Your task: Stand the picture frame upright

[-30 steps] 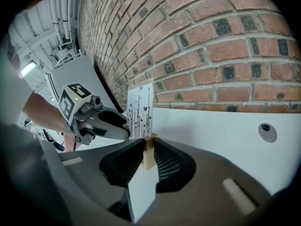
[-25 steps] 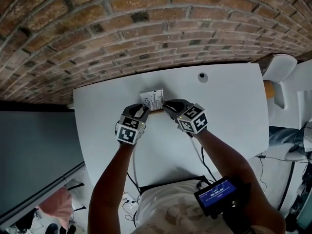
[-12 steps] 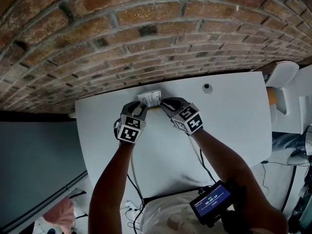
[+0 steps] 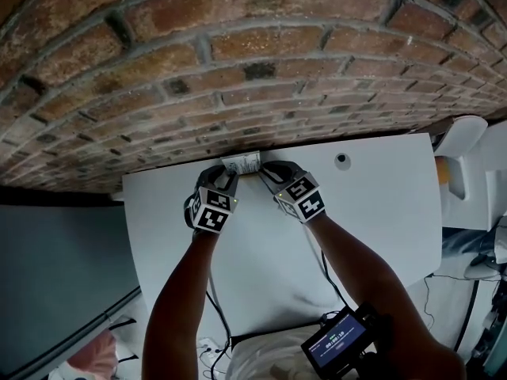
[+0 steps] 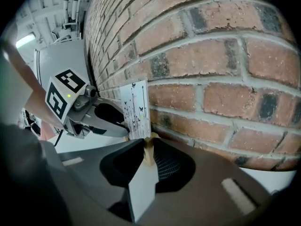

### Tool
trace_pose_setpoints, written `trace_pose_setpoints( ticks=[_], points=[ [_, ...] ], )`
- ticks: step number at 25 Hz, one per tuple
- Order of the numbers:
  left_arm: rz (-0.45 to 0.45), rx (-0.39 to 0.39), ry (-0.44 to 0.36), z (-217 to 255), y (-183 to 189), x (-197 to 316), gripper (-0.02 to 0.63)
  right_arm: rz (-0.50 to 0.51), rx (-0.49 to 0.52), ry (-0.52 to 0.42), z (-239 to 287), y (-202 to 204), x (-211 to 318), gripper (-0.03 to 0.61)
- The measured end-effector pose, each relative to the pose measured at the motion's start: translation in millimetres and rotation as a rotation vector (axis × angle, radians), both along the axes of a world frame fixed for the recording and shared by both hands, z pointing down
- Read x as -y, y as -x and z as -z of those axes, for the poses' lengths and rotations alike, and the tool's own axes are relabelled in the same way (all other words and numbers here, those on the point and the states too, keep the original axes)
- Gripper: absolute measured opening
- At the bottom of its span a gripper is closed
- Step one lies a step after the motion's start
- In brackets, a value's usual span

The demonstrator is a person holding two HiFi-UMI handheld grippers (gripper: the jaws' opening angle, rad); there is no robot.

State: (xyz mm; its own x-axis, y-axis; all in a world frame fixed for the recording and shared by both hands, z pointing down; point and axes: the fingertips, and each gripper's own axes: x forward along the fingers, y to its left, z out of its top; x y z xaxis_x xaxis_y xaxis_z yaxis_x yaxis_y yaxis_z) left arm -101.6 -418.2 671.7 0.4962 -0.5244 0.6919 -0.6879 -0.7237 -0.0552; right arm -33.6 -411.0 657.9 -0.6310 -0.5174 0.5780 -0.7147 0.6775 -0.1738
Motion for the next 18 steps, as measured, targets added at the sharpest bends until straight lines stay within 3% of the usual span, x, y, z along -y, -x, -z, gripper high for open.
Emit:
trace_pose_setpoints(
  ticks=[9, 18],
  points=[
    [-0.004, -0.001, -0.015, -2.7, 1.0, 8.4, 0.126, -0.046, 0.008, -0.023, -7.1, 0.6, 8.9, 0.074],
    [0.010, 0.003, 0.023, -10.0, 2.5, 4.0, 0.134, -0.070, 0.011, -0.041, -2.9, -1.8, 7.2, 0.071]
  ],
)
